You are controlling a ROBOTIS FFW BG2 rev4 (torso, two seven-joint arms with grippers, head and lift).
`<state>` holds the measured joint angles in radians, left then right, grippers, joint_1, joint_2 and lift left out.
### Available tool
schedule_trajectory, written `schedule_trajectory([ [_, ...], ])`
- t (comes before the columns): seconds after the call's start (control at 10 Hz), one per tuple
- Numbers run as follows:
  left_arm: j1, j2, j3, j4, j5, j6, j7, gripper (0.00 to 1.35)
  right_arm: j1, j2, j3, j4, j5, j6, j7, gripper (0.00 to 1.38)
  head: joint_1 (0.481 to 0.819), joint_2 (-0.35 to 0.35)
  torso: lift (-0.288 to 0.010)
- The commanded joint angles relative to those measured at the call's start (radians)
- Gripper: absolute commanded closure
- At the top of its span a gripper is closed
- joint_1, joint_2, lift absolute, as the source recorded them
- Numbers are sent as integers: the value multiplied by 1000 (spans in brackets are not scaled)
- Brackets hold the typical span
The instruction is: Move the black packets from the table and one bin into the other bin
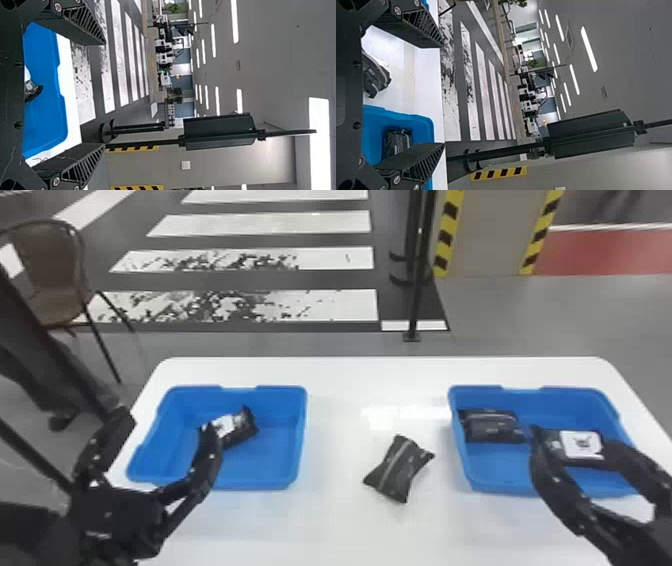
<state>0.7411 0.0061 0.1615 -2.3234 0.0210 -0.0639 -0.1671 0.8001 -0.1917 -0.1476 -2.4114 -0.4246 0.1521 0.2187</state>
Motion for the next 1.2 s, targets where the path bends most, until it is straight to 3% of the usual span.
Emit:
schedule_trajectory([
  [0.0, 0, 0, 0, 0, -1, -2, 0, 116, 2, 0, 0, 0, 0, 0, 1, 140, 695, 69, -110],
  [0.6, -2, 0, -2, 0, -7, -2, 0, 116, -25, -3, 2, 27, -2, -10, 7, 140, 695, 69, -110],
  [0.8, -2, 3, -6, 0, -7, 5, 0, 116, -142, -20, 46, 113, -12, -5, 11, 136, 695, 69, -110],
  [1.1, -12, 11, -26, 5, -7, 20, 0, 116, -407, -41, 118, 324, 20, 93, 54, 137, 695, 84, -110],
])
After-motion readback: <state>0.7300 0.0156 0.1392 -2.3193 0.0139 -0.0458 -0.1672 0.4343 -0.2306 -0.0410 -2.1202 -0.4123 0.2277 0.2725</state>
